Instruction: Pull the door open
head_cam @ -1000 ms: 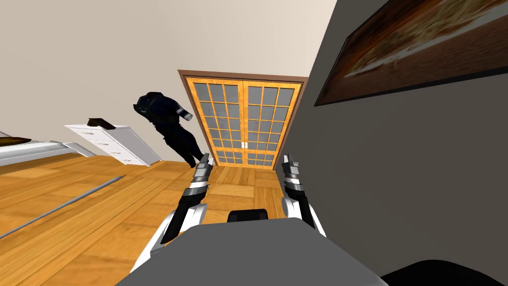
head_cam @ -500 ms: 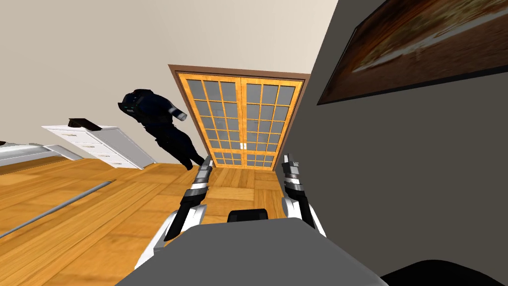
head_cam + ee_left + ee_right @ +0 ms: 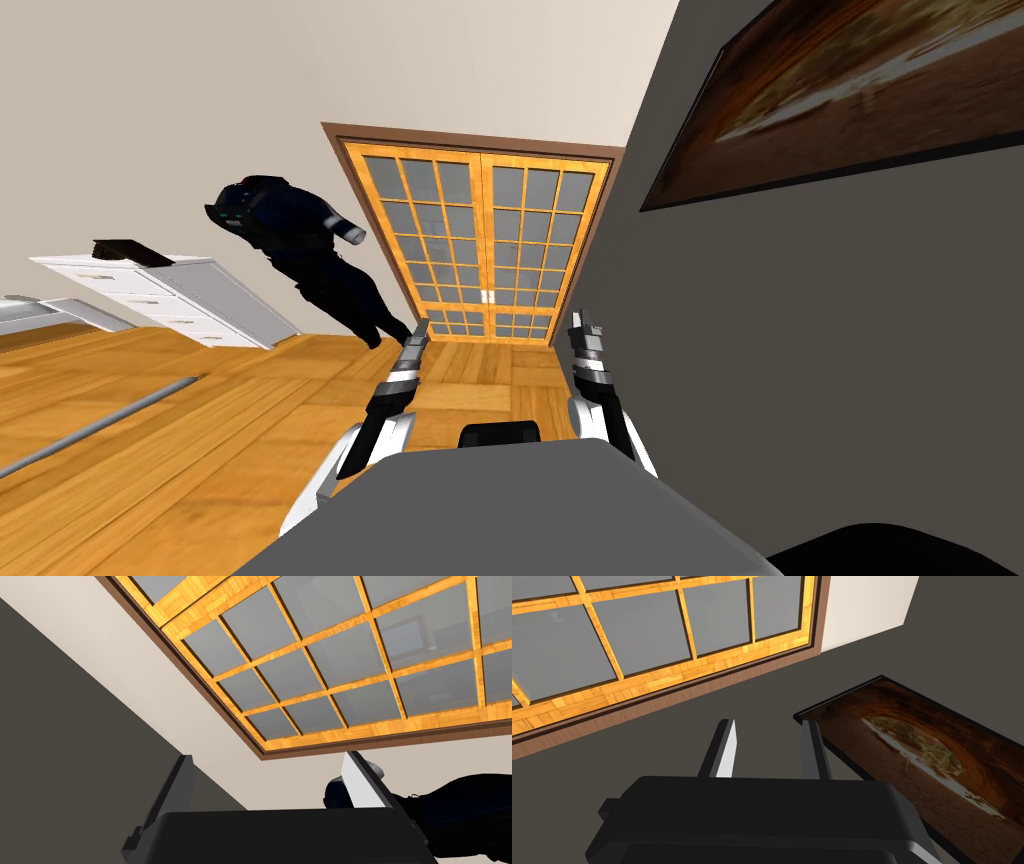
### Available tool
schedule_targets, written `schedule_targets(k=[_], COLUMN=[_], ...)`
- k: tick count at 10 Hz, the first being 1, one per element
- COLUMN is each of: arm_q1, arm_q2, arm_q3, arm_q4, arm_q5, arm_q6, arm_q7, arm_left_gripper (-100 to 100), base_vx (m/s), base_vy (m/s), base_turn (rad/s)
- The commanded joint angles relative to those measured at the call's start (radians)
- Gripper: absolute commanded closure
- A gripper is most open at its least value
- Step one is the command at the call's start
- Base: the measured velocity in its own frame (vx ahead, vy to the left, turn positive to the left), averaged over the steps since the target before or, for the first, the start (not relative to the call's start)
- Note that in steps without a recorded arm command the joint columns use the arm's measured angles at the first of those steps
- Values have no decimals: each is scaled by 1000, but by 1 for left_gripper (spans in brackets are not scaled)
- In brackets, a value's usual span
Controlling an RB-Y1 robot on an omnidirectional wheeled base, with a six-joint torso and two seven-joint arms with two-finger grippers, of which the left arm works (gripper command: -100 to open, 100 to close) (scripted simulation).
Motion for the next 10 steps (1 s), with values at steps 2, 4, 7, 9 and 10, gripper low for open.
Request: schedule_targets(k=[2, 4, 7, 9, 10], arm_q1=[-11, -22, -38, -50, -56], arm_q2=[3, 6, 10, 12, 13], arm_q3=[14, 27, 47, 61, 68], arm_q4=[56, 100, 167, 215, 238], arm_q5=[-12, -22, -36, -46, -51], arm_q6=[-23, -38, -60, -76, -84], arm_q7=[-55, -98, -162, -207, -230], arm_left_gripper=[-100, -100, -100, -100, -100], base_vx=[102, 92, 101, 94, 106], base_vy=[2, 5, 2, 3, 1], base_turn=[-40, -44, -43, -50, -45])
